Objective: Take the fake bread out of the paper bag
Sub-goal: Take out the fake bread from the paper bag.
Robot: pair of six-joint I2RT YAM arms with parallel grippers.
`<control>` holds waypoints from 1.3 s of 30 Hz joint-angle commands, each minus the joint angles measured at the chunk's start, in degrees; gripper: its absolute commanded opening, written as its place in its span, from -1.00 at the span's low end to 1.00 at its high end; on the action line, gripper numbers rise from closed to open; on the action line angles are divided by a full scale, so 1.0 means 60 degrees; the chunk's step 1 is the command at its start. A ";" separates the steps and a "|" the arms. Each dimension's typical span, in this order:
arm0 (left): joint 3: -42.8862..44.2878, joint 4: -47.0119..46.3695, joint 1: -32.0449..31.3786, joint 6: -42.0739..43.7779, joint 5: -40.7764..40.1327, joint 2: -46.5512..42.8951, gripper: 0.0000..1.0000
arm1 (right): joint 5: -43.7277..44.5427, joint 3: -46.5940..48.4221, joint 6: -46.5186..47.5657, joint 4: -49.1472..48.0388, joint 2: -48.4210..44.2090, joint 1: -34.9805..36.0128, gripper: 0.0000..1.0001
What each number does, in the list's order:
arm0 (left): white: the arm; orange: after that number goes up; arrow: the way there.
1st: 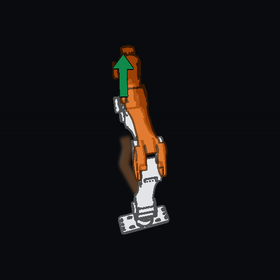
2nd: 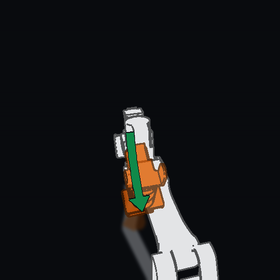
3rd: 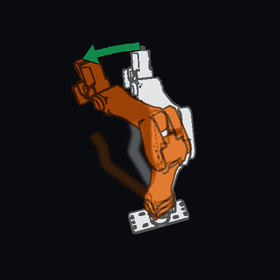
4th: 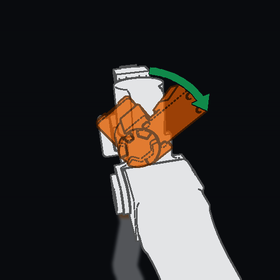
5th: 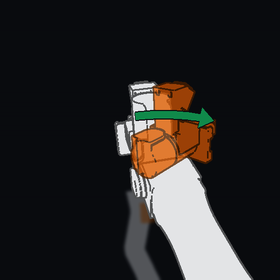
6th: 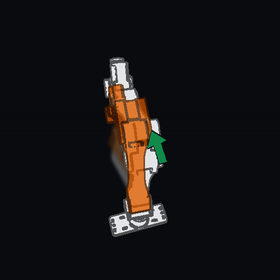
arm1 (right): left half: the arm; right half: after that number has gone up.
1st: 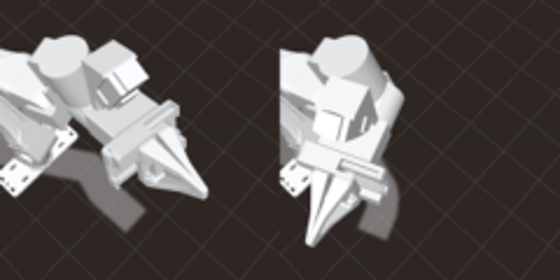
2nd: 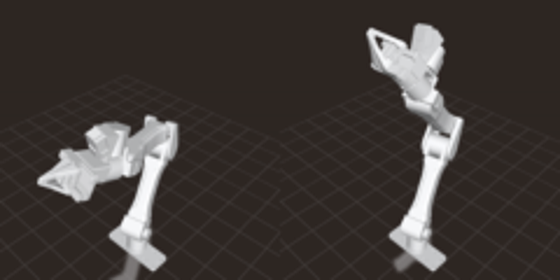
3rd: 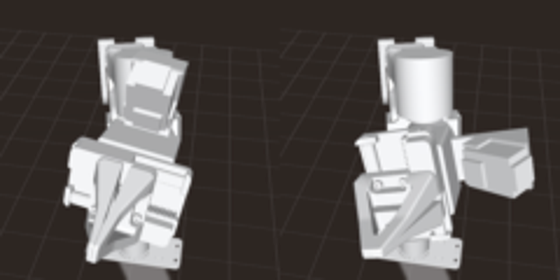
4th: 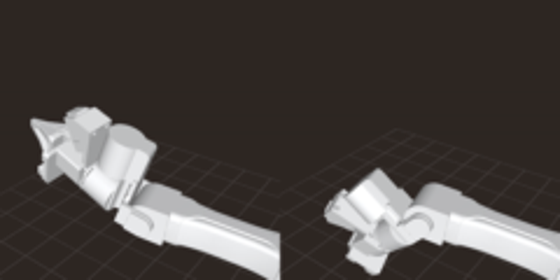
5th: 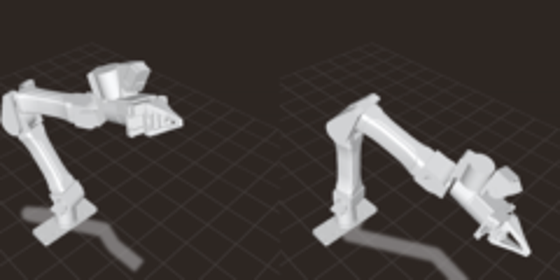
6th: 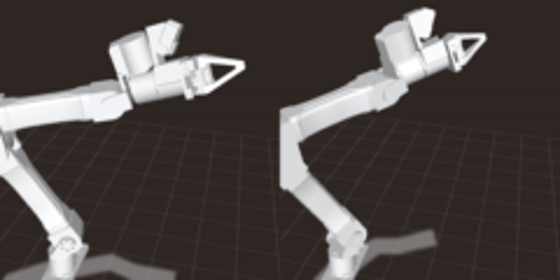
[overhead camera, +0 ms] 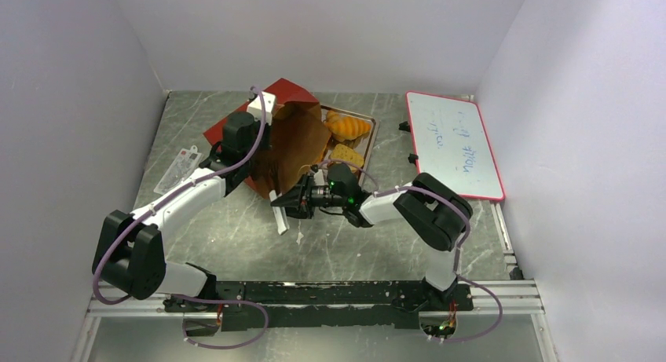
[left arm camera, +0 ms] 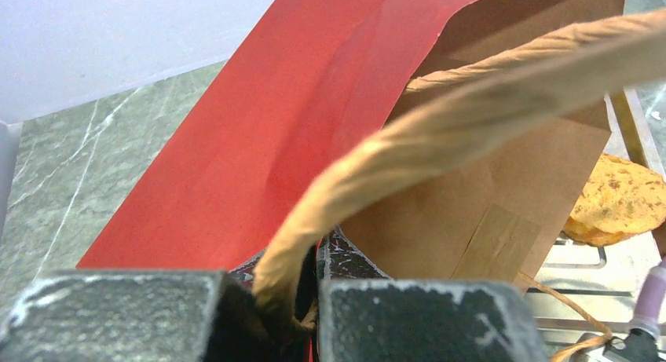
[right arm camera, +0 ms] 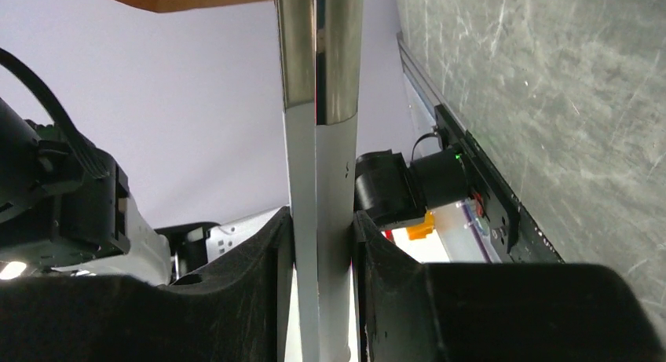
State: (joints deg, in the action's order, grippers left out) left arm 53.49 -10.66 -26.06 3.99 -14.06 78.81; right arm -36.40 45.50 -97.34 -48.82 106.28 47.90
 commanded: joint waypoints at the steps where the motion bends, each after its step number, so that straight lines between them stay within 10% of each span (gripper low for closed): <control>1: 0.0058 -0.0348 0.0065 0.0133 0.0605 -0.0309 -0.86 | -0.0663 -0.0289 -0.0585 -0.1768 0.0376 -0.0058 -0.40; 39: 0.0178 -0.0125 0.0140 0.0105 0.1395 -0.0802 -0.86 | -0.0689 -0.0331 -0.0918 -0.2241 0.1180 -0.0003 -0.24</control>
State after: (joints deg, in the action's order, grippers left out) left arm 53.52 -9.56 -25.43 4.95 -8.16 76.38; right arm -40.49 42.41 -102.59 -59.88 112.33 47.92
